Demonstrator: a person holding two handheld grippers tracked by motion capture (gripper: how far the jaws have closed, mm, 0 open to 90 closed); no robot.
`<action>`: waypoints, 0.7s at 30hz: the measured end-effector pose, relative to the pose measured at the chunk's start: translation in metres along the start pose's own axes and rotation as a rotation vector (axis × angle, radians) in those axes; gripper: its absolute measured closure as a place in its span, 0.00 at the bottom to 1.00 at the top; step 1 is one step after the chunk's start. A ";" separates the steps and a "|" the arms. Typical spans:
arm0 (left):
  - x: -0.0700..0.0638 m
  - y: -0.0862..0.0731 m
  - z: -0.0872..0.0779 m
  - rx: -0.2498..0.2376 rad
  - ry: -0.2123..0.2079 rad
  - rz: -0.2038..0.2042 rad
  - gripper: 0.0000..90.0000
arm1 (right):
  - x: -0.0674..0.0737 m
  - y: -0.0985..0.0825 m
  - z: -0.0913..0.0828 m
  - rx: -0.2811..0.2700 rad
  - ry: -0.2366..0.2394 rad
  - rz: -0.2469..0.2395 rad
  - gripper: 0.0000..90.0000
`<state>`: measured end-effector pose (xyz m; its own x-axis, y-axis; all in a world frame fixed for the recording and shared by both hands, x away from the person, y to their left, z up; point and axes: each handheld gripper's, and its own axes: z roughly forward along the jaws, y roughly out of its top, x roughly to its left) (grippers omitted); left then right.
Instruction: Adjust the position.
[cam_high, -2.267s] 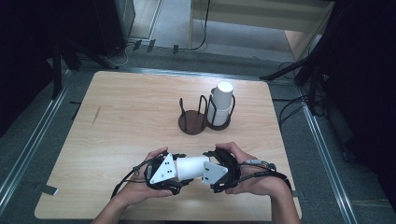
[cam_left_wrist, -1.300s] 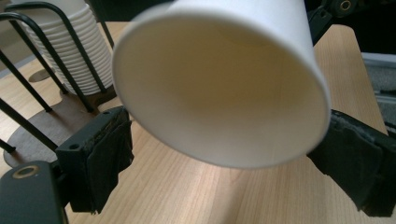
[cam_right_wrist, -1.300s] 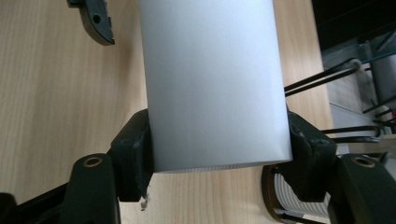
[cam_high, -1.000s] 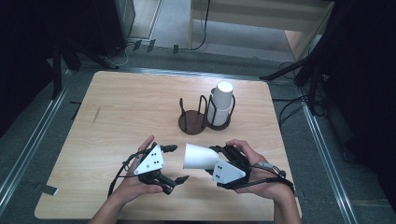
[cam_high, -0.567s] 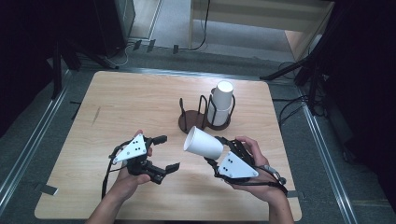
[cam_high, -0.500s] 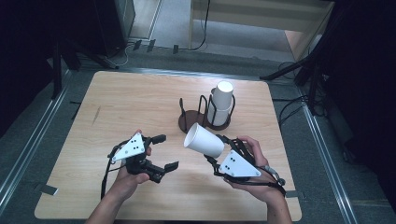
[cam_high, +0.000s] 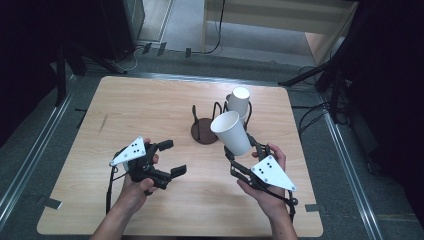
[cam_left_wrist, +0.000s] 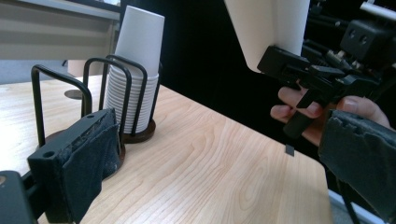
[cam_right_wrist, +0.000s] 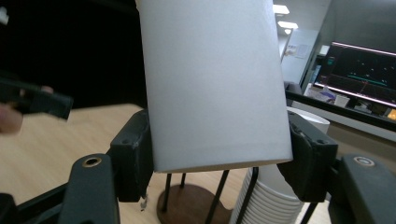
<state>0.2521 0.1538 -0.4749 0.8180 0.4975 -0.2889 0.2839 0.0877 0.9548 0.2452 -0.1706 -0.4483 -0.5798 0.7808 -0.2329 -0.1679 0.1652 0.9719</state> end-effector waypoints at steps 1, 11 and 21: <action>0.000 0.001 0.000 -0.003 0.000 -0.006 0.00 | 0.000 -0.001 0.000 -0.017 -0.006 0.022 0.39; -0.017 0.013 0.009 0.004 -0.014 -0.039 0.00 | 0.028 -0.009 0.008 -0.094 -0.005 0.086 0.39; -0.026 0.025 0.007 -0.025 -0.004 -0.087 0.00 | 0.062 -0.020 0.018 -0.082 0.088 0.110 0.38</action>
<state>0.2415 0.1370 -0.4437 0.7929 0.4834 -0.3709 0.3411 0.1522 0.9276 0.2271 -0.1145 -0.4820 -0.6652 0.7351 -0.1312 -0.1621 0.0294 0.9863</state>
